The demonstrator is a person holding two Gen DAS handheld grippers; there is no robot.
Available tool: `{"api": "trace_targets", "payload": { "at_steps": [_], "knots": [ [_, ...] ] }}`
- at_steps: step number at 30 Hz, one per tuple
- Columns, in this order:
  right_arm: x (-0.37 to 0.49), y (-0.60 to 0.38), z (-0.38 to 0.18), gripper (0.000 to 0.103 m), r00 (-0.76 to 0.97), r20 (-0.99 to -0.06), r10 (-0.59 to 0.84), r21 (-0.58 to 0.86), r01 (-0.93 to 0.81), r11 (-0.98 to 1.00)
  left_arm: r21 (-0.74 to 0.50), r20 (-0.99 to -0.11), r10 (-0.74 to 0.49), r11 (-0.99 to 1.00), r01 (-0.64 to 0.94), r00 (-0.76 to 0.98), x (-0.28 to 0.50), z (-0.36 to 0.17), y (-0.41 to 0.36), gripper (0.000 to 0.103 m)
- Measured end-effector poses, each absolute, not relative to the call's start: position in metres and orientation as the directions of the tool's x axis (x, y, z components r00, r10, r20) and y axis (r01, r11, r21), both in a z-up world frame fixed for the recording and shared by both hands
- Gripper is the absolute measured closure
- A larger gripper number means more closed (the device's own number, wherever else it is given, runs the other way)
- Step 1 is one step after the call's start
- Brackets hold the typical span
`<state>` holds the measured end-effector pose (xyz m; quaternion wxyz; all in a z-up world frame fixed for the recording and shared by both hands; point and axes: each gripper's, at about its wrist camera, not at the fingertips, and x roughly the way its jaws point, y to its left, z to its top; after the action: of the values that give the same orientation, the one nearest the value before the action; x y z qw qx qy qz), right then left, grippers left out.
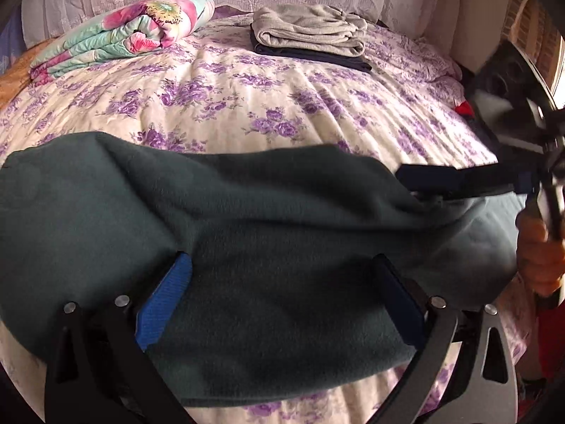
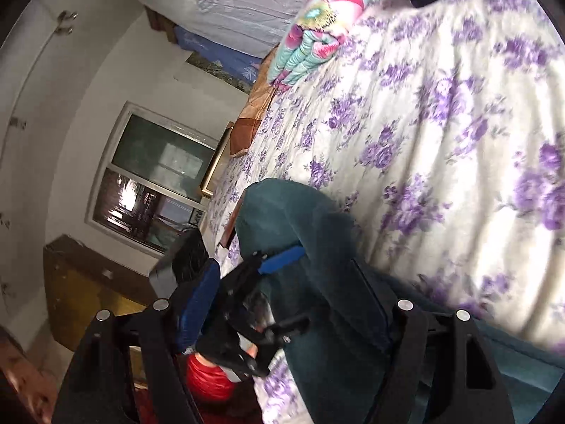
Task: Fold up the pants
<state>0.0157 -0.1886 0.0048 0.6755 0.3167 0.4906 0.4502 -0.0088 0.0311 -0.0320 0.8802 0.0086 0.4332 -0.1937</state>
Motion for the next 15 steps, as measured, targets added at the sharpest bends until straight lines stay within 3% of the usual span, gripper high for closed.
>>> {"api": "trace_targets", "payload": {
  "at_steps": [4,10,15],
  "knots": [
    [0.016,-0.18,0.0,0.027,0.066,-0.311,0.948,0.91,-0.266,0.317,-0.183,-0.75,-0.359,0.92,0.347,0.555,-0.01,-0.031,0.037,0.005],
    [0.018,-0.191,0.003,0.029,0.123,-0.293,0.948,0.912,-0.263,0.316,-0.352,-0.678,-0.496,0.867,0.352,0.543,-0.008,-0.03,0.063,0.005],
    [0.045,-0.193,-0.001,0.029,0.144,-0.42,0.896,0.87,-0.217,0.443,-0.296,-0.7,-0.453,0.887,0.353,0.552,-0.009,-0.03,0.053,0.005]
  ]
}}
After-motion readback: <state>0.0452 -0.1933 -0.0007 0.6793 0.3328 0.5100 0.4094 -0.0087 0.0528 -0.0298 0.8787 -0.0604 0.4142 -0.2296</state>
